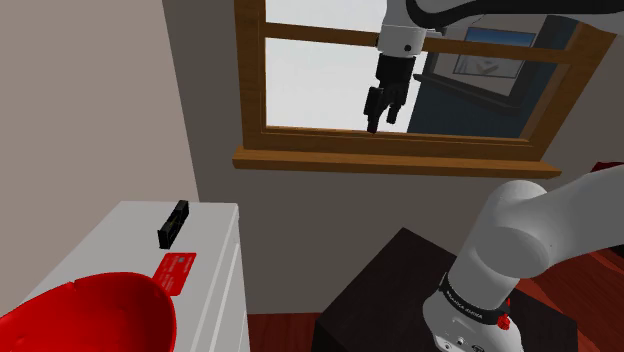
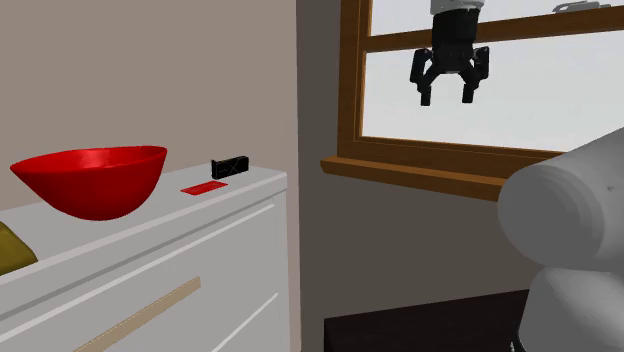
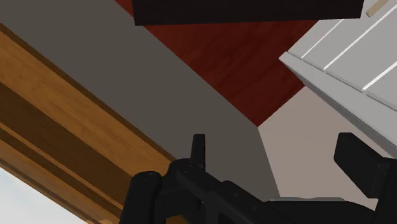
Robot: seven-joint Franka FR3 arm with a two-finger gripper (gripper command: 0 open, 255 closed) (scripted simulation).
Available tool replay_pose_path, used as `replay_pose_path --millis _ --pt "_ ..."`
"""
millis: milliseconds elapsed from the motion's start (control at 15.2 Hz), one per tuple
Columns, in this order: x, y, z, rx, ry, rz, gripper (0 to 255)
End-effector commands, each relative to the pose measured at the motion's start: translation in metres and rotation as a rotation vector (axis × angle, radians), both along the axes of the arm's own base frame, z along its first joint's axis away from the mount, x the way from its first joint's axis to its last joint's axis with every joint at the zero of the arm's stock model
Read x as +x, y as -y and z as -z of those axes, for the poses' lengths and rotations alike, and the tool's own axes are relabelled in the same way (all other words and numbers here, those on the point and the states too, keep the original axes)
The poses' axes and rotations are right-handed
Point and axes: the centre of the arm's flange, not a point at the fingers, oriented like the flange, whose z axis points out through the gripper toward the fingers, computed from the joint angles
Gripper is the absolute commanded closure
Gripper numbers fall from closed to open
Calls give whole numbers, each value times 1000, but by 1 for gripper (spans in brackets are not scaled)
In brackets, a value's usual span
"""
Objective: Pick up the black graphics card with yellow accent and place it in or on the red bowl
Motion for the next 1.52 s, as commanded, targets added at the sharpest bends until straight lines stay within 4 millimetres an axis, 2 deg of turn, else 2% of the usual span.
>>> replay_pose_path --millis 0,726,1452 --pt "0 0 0 0 0 0 0" --pt "29 -127 42 65 -17 225 0" --pt "85 -246 76 130 -33 451 0"
